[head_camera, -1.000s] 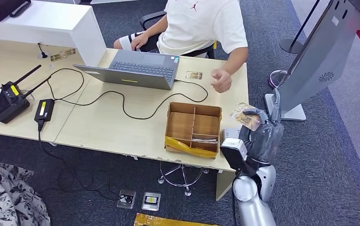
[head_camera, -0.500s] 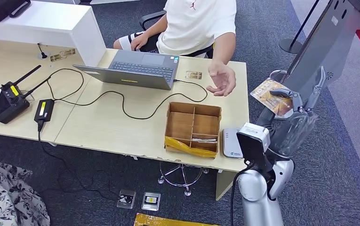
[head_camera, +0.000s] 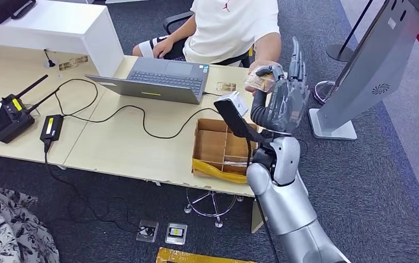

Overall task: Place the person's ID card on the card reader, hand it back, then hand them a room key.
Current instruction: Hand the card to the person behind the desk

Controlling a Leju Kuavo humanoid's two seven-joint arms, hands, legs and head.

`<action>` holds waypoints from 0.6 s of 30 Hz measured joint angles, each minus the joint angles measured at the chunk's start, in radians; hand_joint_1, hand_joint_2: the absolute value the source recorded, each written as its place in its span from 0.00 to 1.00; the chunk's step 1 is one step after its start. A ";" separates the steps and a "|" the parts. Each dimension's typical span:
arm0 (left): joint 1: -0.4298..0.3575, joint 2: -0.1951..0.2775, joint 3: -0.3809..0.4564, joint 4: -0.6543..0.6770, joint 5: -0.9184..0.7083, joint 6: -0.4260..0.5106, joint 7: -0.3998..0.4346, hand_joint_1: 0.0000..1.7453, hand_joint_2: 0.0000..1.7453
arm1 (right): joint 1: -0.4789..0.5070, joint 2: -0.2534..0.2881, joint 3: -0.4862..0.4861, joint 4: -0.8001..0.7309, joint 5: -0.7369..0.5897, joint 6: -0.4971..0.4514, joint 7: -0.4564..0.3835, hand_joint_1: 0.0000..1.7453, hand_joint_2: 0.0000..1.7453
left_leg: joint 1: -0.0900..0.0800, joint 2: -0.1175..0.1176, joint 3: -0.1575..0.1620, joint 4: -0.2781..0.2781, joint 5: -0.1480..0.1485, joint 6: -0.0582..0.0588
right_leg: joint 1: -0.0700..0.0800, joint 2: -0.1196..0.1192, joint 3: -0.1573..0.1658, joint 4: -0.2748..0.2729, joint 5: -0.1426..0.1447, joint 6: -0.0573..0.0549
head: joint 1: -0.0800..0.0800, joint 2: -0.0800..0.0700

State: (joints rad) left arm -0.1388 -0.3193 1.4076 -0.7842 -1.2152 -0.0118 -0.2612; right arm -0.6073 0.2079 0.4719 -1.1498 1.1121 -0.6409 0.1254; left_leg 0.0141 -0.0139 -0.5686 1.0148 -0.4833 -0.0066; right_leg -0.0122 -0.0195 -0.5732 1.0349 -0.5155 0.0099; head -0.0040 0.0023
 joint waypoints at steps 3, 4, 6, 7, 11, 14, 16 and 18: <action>0.000 0.000 0.000 0.015 0.033 0.000 -0.029 0.00 1.00 | -0.052 -0.010 0.051 0.101 0.013 0.031 0.058 1.00 1.00 | 0.000 0.000 0.000 0.000 0.000 0.000 | 0.000 0.000 0.000 0.000 0.000 0.000 | 0.000 0.000; 0.000 0.001 0.000 0.020 0.046 0.000 -0.039 0.00 1.00 | -0.067 -0.012 0.065 0.131 0.015 0.039 0.075 1.00 1.00 | 0.000 0.000 0.000 0.000 0.000 0.000 | 0.000 0.000 0.000 0.000 0.000 0.000 | 0.000 0.000; 0.001 0.001 0.000 0.030 0.073 0.000 -0.057 0.00 1.00 | -0.093 -0.015 0.086 0.192 0.007 0.047 0.097 1.00 1.00 | 0.000 0.000 0.000 0.000 0.000 0.000 | 0.000 -0.001 0.001 0.000 0.000 0.000 | 0.000 0.000; 0.002 0.002 0.000 0.035 0.085 0.000 -0.065 0.00 1.00 | -0.103 -0.017 0.096 0.223 0.001 0.048 0.103 1.00 1.00 | 0.000 0.000 0.000 0.000 0.000 0.000 | 0.000 -0.001 0.001 0.000 0.000 0.000 | 0.000 0.000; 0.004 0.007 0.000 0.059 0.131 0.000 -0.103 0.00 1.00 | -0.128 -0.022 0.128 0.317 -0.008 0.048 0.125 1.00 1.00 | 0.000 -0.001 0.000 0.000 0.001 0.001 | 0.000 -0.001 0.001 0.000 0.000 0.000 | 0.000 0.000; 0.004 0.013 0.000 0.077 0.164 0.000 -0.136 0.00 1.00 | -0.143 -0.025 0.148 0.372 -0.011 0.052 0.149 1.00 1.00 | 0.000 -0.001 0.000 0.000 0.001 0.001 | 0.000 -0.001 0.001 0.000 0.000 0.000 | 0.000 0.000; 0.005 0.018 0.000 0.089 0.180 0.000 -0.152 0.00 1.00 | -0.150 -0.028 0.158 0.401 -0.013 0.055 0.160 1.00 1.00 | 0.000 -0.001 0.000 0.000 0.001 0.000 | 0.000 -0.001 0.000 0.000 0.000 0.000 | 0.000 0.000; 0.005 0.023 0.000 0.100 0.190 0.000 -0.161 0.00 1.00 | -0.157 -0.031 0.166 0.425 -0.014 0.058 0.165 1.00 1.00 | 0.000 -0.001 0.000 0.000 0.001 0.000 | 0.000 -0.001 0.000 0.000 0.000 0.000 | 0.000 0.000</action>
State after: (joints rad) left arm -0.1338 -0.2968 1.4076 -0.6841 -1.0255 -0.0118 -0.4218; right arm -0.7645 0.1770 0.6375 -0.7247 1.0984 -0.5832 0.2900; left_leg 0.0140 -0.0144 -0.5687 1.0149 -0.4824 -0.0061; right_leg -0.0124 -0.0202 -0.5733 1.0346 -0.5154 0.0101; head -0.0040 0.0023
